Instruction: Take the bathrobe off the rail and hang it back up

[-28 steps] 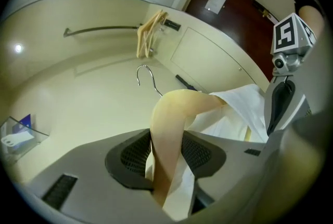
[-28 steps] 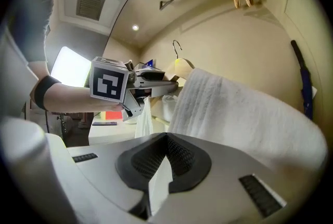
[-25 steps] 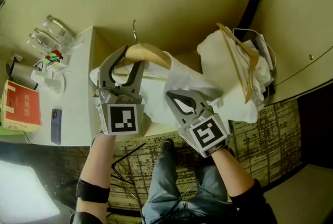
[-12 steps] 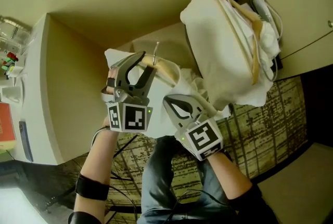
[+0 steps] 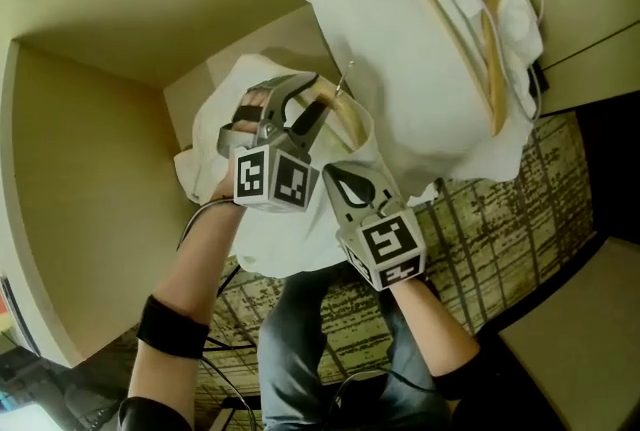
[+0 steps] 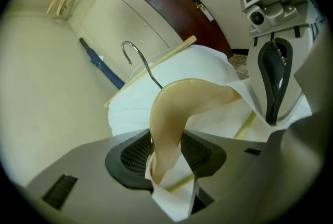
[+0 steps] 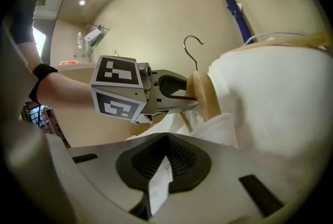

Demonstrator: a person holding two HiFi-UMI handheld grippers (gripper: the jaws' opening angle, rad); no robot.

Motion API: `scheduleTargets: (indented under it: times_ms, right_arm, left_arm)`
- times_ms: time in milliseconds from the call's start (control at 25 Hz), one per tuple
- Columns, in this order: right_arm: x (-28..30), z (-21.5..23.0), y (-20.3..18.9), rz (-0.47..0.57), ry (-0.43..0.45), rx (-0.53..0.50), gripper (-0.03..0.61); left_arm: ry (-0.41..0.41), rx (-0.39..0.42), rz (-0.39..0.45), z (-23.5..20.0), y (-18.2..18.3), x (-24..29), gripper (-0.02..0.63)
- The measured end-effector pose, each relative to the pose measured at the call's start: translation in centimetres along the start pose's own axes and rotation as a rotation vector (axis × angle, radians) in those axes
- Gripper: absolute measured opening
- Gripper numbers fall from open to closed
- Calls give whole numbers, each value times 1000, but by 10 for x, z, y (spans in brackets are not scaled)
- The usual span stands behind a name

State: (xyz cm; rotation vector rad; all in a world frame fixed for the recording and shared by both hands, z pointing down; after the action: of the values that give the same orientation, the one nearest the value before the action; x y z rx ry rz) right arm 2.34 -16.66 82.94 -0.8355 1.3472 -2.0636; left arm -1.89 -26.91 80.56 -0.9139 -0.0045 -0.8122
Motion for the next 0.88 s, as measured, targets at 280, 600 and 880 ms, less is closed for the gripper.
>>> scheduleTargets:
  times_ms: [280,600,880]
  right_arm:
    - [-1,28,-12,-8,-64,39,17]
    - [0,30,-13,-8,-60,62,17]
    - [-3,33,-4,-5,-61,69,17]
  left_arm:
    - [-109,-16,-17,24,-22,42,181]
    - [-184,-1,-82,36,-31,59,248]
    - [-201,0,-108,32,-26,59,310]
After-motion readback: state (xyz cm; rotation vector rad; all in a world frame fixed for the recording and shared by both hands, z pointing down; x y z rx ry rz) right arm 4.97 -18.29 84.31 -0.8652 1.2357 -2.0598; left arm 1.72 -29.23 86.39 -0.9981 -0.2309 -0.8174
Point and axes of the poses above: the fingertips, and each gripper's own axes: x forward along the fingers, z to its right, y out of its top, the point moved 5 cm from there along -x, backward along the fingers, and after that the axes turned 13 degrees about z, right-handed, at the moved point
